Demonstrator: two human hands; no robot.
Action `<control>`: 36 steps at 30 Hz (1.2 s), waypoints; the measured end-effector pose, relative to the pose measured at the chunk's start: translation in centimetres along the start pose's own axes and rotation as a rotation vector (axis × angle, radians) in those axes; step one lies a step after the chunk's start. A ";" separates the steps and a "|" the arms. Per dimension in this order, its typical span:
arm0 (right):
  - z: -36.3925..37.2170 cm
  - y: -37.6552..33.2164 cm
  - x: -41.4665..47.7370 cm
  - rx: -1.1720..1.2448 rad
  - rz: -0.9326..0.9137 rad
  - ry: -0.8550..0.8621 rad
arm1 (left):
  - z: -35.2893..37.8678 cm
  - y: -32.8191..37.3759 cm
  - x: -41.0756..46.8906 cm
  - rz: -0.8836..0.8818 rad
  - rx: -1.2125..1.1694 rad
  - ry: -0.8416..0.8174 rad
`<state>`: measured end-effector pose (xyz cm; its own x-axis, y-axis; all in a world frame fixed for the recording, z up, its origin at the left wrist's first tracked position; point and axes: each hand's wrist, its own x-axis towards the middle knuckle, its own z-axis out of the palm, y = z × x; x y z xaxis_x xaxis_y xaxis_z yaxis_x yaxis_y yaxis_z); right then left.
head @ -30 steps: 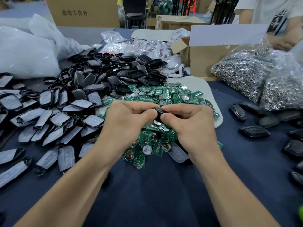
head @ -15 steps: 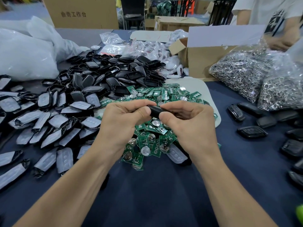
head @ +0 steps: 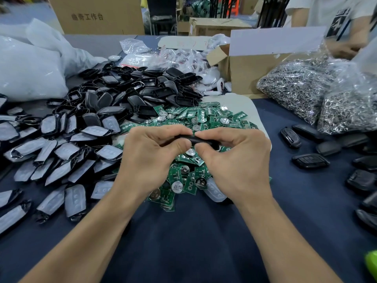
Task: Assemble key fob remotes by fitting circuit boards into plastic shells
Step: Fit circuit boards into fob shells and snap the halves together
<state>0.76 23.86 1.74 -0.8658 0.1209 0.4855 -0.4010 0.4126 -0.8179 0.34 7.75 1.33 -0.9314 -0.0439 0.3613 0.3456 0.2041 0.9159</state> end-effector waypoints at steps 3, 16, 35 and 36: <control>0.0 0.0 0.1 -0.023 0.012 0.002 | 0.1 0.1 -0.1 0.004 0.021 0.009; 0.4 0.0 0.7 0.482 0.412 -0.139 | 1.1 0.5 0.0 -0.090 -0.264 0.110; 0.1 0.4 1.0 0.618 0.424 -0.130 | 1.4 0.4 -0.5 -0.080 0.015 0.084; 0.1 0.4 1.1 0.639 0.446 -0.143 | 1.6 0.3 -0.5 -0.085 -0.035 0.081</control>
<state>-0.35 24.12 1.90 -0.9980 0.0174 0.0613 -0.0637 -0.2514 -0.9658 0.72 9.37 1.21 -0.9458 -0.1391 0.2935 0.2706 0.1622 0.9489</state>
